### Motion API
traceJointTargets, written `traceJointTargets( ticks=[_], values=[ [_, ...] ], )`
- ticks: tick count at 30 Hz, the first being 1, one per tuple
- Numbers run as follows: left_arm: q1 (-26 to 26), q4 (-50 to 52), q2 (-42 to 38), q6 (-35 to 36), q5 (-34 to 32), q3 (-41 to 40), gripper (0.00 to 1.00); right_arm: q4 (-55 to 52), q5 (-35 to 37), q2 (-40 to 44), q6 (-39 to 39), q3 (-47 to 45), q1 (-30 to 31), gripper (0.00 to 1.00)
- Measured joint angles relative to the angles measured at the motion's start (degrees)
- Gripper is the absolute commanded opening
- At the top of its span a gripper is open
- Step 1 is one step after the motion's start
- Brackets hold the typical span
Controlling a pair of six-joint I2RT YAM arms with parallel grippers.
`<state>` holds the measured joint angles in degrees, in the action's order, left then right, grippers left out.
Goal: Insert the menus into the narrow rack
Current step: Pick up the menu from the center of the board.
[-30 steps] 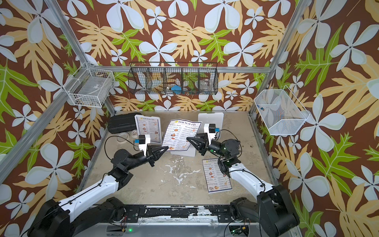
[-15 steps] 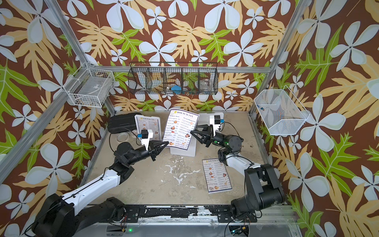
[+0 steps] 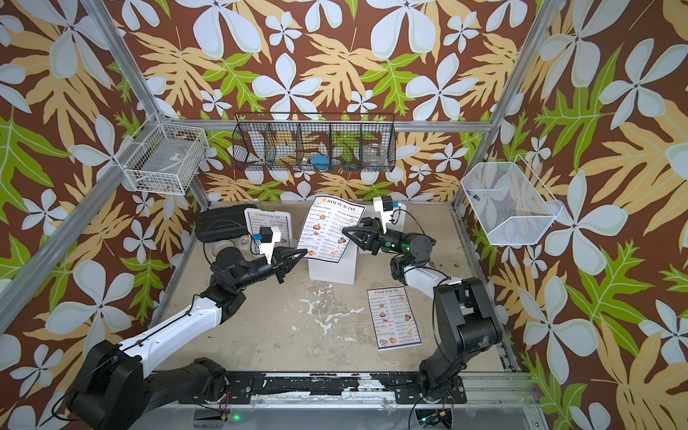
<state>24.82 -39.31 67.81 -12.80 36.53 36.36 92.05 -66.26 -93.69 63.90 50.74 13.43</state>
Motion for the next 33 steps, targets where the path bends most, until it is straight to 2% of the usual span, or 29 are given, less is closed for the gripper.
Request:
traceJointTargets(
  ticks=[2,7,10,18,26,33],
  values=[
    [0.0,0.0,0.1,0.3,0.4,0.0,0.00,-1.7,0.6,2.0,-3.0,-0.7,0.0,0.37],
    [0.0,0.3,0.1,0.9,1.2,0.7,0.00,-14.2,5.1,9.6,-15.4,-3.5,0.5,0.38],
    [0.0,0.5,0.1,1.1,1.4,0.9,0.00,-18.6,6.7,11.2,-19.6,-4.2,0.5,0.33],
    [0.0,0.9,1.1,1.3,2.4,2.4,0.00,-23.7,8.2,10.7,-23.6,-4.2,0.5,0.17],
    [-0.3,1.3,3.0,1.9,2.9,4.3,0.00,-25.8,9.3,10.6,-25.8,-3.1,0.5,0.11],
    [-2.6,1.3,6.5,1.9,3.0,7.1,0.00,-27.8,10.6,8.9,-26.9,-0.3,0.5,0.06]
  ],
)
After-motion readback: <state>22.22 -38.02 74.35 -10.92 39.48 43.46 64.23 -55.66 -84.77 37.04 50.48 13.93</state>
